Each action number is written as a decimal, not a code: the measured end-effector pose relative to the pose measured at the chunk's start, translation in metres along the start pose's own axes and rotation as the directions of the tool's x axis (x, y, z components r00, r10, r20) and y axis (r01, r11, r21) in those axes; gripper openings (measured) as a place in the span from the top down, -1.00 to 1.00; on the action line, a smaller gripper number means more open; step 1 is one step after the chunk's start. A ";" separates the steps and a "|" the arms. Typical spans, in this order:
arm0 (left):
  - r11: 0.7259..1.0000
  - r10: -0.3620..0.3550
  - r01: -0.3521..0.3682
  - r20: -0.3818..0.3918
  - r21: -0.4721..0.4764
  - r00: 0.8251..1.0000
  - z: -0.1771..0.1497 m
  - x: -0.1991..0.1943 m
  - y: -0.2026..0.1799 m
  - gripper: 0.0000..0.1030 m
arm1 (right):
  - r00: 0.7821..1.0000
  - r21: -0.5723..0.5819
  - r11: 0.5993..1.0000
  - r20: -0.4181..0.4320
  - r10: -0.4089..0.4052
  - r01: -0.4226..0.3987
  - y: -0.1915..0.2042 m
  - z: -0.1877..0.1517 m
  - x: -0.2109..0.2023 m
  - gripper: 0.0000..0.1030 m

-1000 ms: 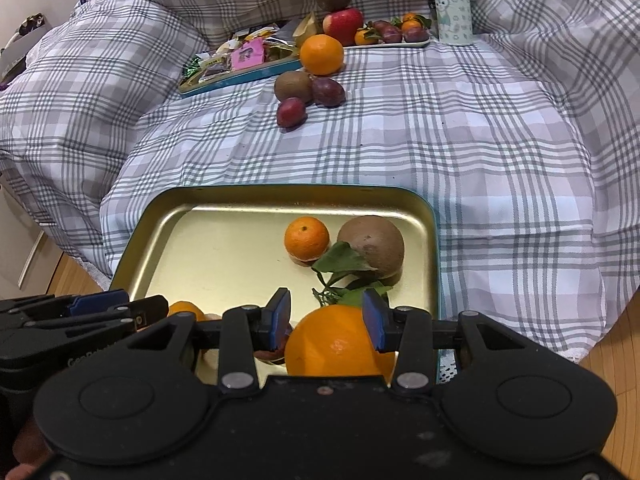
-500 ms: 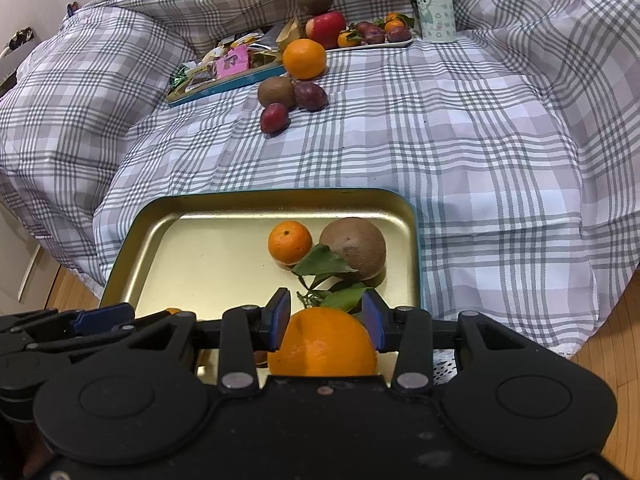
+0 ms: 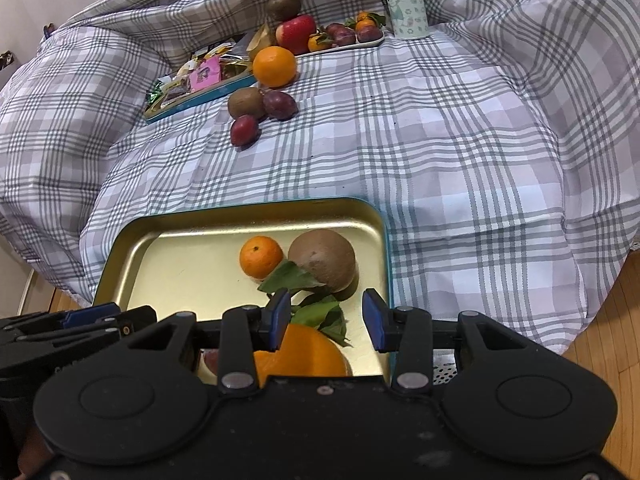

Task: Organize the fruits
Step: 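Move both open grippers from the tray toward the loose kiwi and red plums, then grasp a red plum with the left gripper and lift it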

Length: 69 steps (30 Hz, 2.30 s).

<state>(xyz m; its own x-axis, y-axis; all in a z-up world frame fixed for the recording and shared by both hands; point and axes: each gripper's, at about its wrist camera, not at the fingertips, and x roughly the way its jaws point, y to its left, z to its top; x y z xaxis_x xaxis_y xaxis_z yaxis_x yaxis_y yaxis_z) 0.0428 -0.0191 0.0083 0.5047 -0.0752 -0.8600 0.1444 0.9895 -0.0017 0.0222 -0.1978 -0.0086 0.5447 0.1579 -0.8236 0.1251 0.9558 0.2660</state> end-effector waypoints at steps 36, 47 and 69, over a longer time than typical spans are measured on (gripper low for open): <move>0.996 -0.042 0.036 0.074 0.077 0.996 0.103 0.060 0.007 0.08 | 0.999 -0.009 1.000 -0.034 0.013 -0.013 0.004 0.087 0.058 0.16; 0.988 -0.084 0.076 0.054 0.136 0.995 0.134 0.094 -0.002 0.08 | 0.998 -0.024 1.000 -0.053 0.017 -0.018 0.006 0.112 0.084 0.16; 0.980 -0.101 0.098 0.010 0.174 0.995 0.165 0.145 -0.022 0.08 | 0.994 0.011 0.999 -0.100 0.032 -0.031 -0.006 0.133 0.120 0.16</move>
<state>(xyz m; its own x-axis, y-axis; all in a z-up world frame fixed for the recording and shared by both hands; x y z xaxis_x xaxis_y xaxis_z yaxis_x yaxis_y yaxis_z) 0.2529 -0.0721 -0.0318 0.4957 -0.1759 -0.8505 0.3391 0.9407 0.0031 0.1968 -0.2178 -0.0429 0.4629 0.2127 -0.8605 0.1169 0.9477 0.2971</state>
